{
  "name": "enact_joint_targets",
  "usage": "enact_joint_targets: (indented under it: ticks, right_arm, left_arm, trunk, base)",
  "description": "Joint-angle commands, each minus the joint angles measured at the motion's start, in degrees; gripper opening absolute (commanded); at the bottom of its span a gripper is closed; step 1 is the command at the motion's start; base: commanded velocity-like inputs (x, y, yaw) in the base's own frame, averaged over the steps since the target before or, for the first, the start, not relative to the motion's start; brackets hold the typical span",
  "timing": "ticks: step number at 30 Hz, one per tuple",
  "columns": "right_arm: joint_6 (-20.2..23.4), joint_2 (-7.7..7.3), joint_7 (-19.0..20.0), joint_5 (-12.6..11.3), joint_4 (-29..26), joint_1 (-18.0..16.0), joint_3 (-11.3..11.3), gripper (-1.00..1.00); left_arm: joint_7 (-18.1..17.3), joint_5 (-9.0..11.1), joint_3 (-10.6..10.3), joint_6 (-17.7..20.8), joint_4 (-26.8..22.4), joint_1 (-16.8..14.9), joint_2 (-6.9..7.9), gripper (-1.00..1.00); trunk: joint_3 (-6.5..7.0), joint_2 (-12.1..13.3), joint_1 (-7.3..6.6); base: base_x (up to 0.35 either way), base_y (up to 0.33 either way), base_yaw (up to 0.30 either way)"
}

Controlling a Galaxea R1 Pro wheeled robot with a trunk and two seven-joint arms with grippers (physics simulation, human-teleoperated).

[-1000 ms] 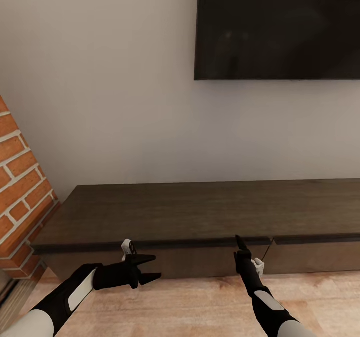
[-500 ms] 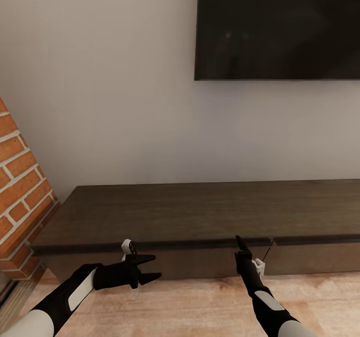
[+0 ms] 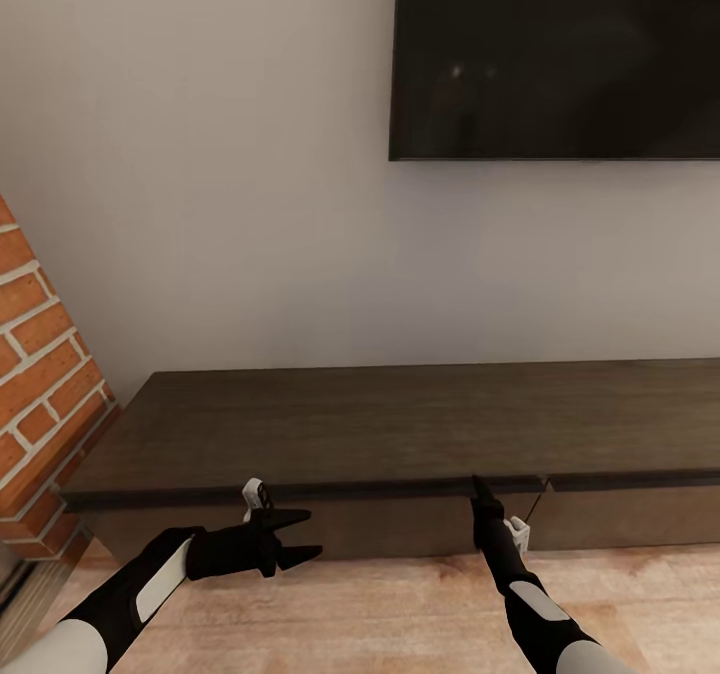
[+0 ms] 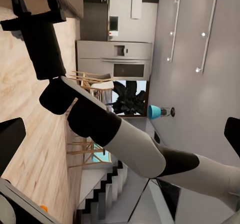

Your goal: Place each of the two pumpkins and all three candles from the living room inside a cabinet in the living room (use any cabinet), then make sure every cabinet is closed, and position the cauldron so it is next to a table in the living room.

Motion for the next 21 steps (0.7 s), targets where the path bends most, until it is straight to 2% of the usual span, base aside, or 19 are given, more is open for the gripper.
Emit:
enact_joint_targets:
  ticks: [1,21]
  right_arm:
    - [0.07,0.01,0.09,-0.13,0.14,-0.02,-0.09,-1.00]
    - [0.24,-0.01,-0.02,-0.34,0.17,-0.02,-0.09,-1.00]
  left_arm:
    - [-0.21,0.22,-0.25,0.53,0.02,-0.05,0.06,1.00]
    - [-0.21,0.25,-0.24,0.53,0.02,-0.06,-0.03,1.00]
  trunk:
    - [-0.05,-0.02,-0.01]
    - [-0.05,-0.02,-0.01]
  base:
    - [0.000,0.000,0.000]
    - [-0.016,0.000,0.000]
